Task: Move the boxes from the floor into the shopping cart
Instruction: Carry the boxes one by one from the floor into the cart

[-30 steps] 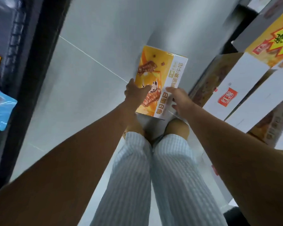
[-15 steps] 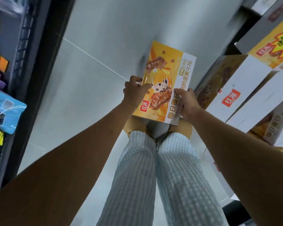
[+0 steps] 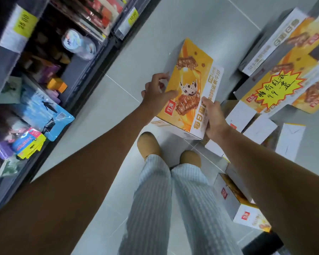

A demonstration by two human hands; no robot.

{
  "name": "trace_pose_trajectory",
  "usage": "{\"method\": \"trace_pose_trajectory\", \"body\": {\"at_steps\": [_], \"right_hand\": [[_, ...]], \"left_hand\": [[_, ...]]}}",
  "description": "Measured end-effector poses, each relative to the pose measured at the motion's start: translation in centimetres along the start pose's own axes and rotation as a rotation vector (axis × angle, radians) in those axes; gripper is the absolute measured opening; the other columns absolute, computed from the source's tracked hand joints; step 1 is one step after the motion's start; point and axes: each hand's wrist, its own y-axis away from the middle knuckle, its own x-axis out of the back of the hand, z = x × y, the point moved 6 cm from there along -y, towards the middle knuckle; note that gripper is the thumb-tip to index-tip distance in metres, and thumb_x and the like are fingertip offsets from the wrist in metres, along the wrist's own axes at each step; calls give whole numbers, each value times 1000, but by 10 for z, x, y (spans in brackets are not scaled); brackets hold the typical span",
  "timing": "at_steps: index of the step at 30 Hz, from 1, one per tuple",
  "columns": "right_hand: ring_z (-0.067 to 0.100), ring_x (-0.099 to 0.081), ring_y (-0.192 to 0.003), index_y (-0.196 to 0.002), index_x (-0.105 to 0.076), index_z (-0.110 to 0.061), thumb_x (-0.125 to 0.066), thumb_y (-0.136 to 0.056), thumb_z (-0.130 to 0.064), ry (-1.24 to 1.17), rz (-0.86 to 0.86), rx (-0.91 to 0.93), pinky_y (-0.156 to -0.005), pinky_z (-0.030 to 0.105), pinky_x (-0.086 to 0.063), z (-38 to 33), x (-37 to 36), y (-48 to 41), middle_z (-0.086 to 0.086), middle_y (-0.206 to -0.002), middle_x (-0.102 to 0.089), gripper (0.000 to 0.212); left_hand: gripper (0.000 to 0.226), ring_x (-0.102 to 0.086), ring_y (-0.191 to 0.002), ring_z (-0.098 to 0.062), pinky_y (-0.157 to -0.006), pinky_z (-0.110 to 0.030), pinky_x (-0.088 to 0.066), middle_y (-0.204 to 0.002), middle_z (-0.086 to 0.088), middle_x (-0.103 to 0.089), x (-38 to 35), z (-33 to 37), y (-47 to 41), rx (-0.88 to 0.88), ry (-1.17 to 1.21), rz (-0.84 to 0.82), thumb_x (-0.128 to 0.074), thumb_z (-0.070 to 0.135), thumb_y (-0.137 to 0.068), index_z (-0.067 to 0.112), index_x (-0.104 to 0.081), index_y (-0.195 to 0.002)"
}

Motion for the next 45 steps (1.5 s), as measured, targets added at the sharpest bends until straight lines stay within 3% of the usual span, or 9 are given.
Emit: {"method": "trace_pose_trajectory", "body": {"at_steps": [5,11,16,20,26,30,36,42,45], "right_hand": [[24,-67,-86,-122,-42,-18,-51,-100,-32,99,-159,17,-79,41,-58,-44,10,55,7,-101,-67,28],[21,-72,-70,-145,-33,-16,-55,-92,-51,248,-252,-12,-60,37,-60,-65,17,124,9,-97,-69,68],[27,-75,-83,-148,-34,-17,-74,-63,-69,416,-346,-14,-66,39,-60,-59,3,198,14,-113,-71,108],[31,-72,-92,-122,-64,-17,-61,-81,-65,614,-368,16,-88,49,-56,-42,-15,254,13,-105,-74,63],[30,-72,-94,-105,-68,-24,-61,-78,-66,918,-471,70,-91,50,-54,-9,-67,343,9,-101,-75,50],[27,-72,-93,-114,-65,-24,-57,-83,-65,1091,-566,145,-92,47,-55,35,-97,400,5,-101,-75,52],[26,-73,-90,-118,-64,-19,-56,-84,-66,1310,-697,198,-92,47,-55,139,-114,497,5,-97,-76,59],[16,-71,-60,-93,-66,-23,-56,-90,-55,1408,-821,162,-68,33,-58,252,-121,591,-1,-68,-74,34],[20,-72,-71,-94,-66,-23,-55,-89,-59,1493,-909,184,-80,38,-58,317,-121,636,1,-78,-74,38]], "left_hand": [[44,-53,-117,-29,-80,-42,-54,-128,-4,-42,12,27,67,39,212,43,-73,41,-74,50,-42,-104],[48,-59,-110,-24,-82,-43,-52,-135,-4,-41,20,27,153,40,394,81,-66,33,-87,34,-35,-123],[52,-61,-107,-26,-70,-32,-57,-136,-9,-41,38,26,235,23,550,178,-64,25,-89,23,-36,-133],[61,-62,-108,-26,-82,-37,-57,-141,-8,-40,53,-3,304,112,701,284,-68,28,-86,25,-36,-137],[108,-65,-107,-30,-101,-52,-45,-117,-10,-68,66,-70,406,206,978,317,-81,59,-54,24,-32,-144],[79,-67,-104,-30,-99,-51,-47,-113,-8,-70,73,-113,484,153,1074,461,-71,57,-69,26,-40,-134],[76,-66,-107,-33,-101,-51,-46,-114,-11,-70,58,-196,611,93,1232,608,-70,53,-64,19,-53,-130],[51,-65,-109,-32,-103,-49,-44,-113,-11,-70,36,-276,738,126,1318,804,-65,48,-76,18,-63,-117],[39,-64,-111,-30,-103,-46,-45,-114,-11,-70,24,-320,803,149,1383,893,-61,47,-81,20,-63,-109]]}}
